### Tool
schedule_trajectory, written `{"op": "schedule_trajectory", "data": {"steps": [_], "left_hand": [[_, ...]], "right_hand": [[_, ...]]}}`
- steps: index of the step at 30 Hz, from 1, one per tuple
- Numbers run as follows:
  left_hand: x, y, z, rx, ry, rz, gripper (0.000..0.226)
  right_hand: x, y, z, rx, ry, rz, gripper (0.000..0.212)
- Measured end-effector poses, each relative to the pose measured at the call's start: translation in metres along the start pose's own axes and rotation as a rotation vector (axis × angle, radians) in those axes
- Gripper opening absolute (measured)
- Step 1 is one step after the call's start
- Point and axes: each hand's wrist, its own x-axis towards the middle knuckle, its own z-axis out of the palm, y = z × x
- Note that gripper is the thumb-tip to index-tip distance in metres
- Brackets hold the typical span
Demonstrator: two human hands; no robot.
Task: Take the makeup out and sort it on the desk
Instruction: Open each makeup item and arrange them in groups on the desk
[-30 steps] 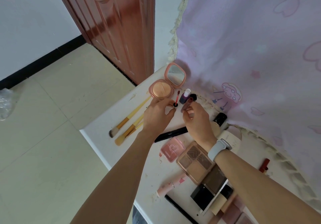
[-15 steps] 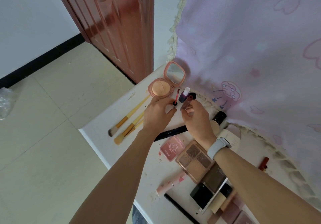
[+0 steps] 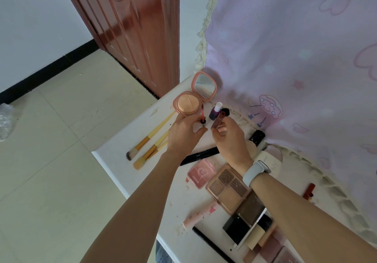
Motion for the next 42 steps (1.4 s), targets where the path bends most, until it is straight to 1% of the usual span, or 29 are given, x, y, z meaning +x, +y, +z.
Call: {"op": "schedule_trajectory", "data": {"steps": [5, 11, 14, 17, 21, 23, 26, 28, 32, 36, 39, 42], "left_hand": [[0.000, 0.000, -0.001, -0.019, 0.008, -0.004, 0.021], [-0.011, 0.001, -0.012, -0.068, 0.107, 0.040, 0.013], [-0.018, -0.004, -0.018, -0.099, 0.110, 0.023, 0.012], [-0.024, -0.005, -0.021, -0.106, 0.146, -0.004, 0.012], [-0.028, -0.002, -0.024, -0.075, 0.169, 0.051, 0.008], [-0.031, -0.003, -0.026, -0.069, 0.170, 0.056, 0.011], [-0.040, -0.007, -0.029, -0.067, 0.201, 0.050, 0.016], [-0.047, -0.010, -0.031, -0.071, 0.216, 0.043, 0.021], [-0.053, -0.017, -0.035, -0.084, 0.229, 0.019, 0.023], [-0.055, -0.017, -0.033, -0.015, 0.199, 0.058, 0.018], [-0.060, -0.015, -0.030, 0.074, 0.188, 0.067, 0.014], [-0.063, -0.014, -0.027, 0.130, 0.170, 0.066, 0.016]], "right_hand": [[0.000, 0.000, 0.000, -0.010, -0.001, -0.003, 0.011], [-0.002, -0.003, -0.001, -0.026, -0.024, -0.024, 0.007], [-0.003, -0.005, -0.002, -0.039, -0.042, -0.038, 0.006], [-0.003, -0.008, -0.003, -0.026, -0.039, -0.028, 0.006], [-0.005, -0.011, -0.005, -0.035, -0.051, -0.042, 0.006], [-0.006, -0.010, -0.007, -0.109, -0.054, -0.095, 0.008], [-0.008, -0.008, -0.014, -0.307, -0.060, -0.166, 0.015], [-0.009, -0.004, -0.020, -0.411, -0.101, -0.201, 0.020], [-0.010, 0.003, -0.027, -0.555, -0.191, -0.184, 0.024], [-0.009, 0.004, -0.022, -0.636, -0.221, -0.146, 0.027], [-0.008, 0.001, -0.020, -0.636, -0.212, -0.108, 0.028], [-0.008, -0.001, -0.022, -0.610, -0.211, -0.075, 0.028]]}}
